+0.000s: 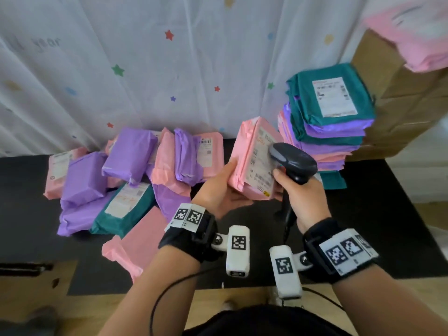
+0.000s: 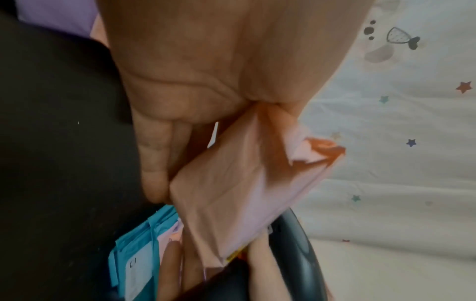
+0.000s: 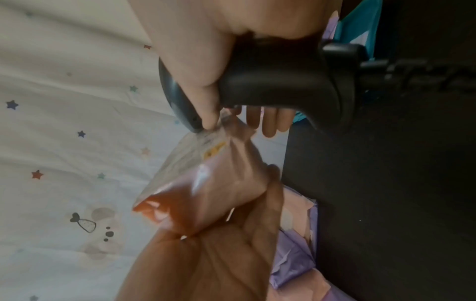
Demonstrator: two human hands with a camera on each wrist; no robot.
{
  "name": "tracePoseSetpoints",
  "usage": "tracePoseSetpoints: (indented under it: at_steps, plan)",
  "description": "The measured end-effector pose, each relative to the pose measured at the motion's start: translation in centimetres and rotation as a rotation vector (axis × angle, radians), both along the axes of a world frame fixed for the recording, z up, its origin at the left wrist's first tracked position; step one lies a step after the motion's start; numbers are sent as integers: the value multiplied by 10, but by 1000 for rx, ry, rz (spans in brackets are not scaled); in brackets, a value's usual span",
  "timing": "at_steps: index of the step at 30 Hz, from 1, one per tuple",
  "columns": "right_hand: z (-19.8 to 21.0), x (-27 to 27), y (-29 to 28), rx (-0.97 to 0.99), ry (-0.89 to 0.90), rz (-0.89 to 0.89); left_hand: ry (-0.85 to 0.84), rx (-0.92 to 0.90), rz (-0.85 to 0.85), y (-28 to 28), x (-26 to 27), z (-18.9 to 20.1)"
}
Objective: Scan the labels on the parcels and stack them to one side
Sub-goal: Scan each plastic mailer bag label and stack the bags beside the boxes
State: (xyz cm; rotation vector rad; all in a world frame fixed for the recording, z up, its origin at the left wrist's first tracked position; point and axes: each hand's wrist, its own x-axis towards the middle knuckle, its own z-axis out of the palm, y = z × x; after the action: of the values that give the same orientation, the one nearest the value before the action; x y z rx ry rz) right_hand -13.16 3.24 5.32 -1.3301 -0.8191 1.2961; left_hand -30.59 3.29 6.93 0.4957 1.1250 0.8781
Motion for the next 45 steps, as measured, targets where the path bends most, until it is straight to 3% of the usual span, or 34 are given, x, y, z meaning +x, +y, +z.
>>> tracePoseSetpoints:
  at_steps: [8,13,17,19,22,29,35,38,45]
  plan:
    - [-4,42,38,28,-137,45,341,167,22,26,35,2]
    - [-14,50,50,56,-168,119,451,205,-127,31,47,-1]
    - [-17,53,61,111,-277,94,795,242,-138,29,27,-3]
    - [-17,51,67,99,-309,68,870,231,-115,29,14,-4]
    - [-15,42,73,48,-246,56,758,228,-9,34,-5,-3]
    - [-9,11,62,-53,-57,232,356,183,216,54,-47,16]
    - [1,-15,53,-98,229,297,380,239,296,68,-58,22]
    - [3,-17,52,-61,191,291,364,296,303,76,-58,17]
    - [-6,-12,55,8,48,-29,131,77,95,81,-43,-1]
